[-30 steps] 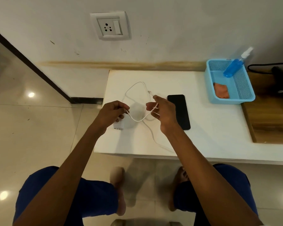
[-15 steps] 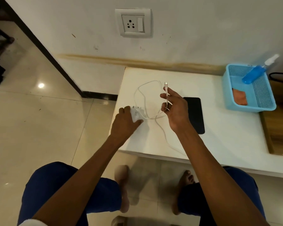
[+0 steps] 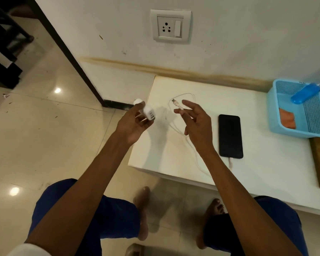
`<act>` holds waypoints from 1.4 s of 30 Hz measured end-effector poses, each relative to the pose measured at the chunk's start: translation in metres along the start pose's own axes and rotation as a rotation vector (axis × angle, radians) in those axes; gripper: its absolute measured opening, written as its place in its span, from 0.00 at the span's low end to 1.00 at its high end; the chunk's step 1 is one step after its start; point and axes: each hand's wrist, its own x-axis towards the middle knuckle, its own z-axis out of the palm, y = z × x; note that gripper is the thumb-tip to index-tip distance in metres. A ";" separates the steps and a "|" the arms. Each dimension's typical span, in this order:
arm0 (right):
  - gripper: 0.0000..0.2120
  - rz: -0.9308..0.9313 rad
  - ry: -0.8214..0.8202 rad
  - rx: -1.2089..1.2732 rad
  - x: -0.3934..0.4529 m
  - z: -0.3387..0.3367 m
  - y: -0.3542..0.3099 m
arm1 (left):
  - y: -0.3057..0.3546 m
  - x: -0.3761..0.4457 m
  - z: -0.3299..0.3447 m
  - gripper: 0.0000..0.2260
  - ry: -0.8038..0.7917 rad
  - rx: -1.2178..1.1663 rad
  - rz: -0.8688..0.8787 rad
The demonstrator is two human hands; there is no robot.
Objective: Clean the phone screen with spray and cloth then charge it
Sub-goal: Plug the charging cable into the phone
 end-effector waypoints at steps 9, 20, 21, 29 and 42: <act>0.05 -0.342 0.097 -0.465 -0.015 0.032 0.003 | -0.002 -0.002 0.004 0.10 -0.044 -0.175 0.026; 0.06 -0.537 0.174 -0.649 -0.009 0.047 -0.001 | 0.004 -0.004 -0.003 0.22 -0.030 -0.142 0.060; 0.06 -0.544 0.172 -0.660 -0.009 0.048 -0.001 | 0.005 -0.004 -0.003 0.21 -0.025 -0.138 0.063; 0.07 -0.525 0.187 -0.701 -0.009 0.046 -0.001 | 0.006 -0.005 0.000 0.16 -0.019 -0.136 0.054; 0.06 -0.541 0.190 -0.717 -0.008 0.045 -0.004 | 0.007 -0.008 0.009 0.13 -0.012 -0.062 0.079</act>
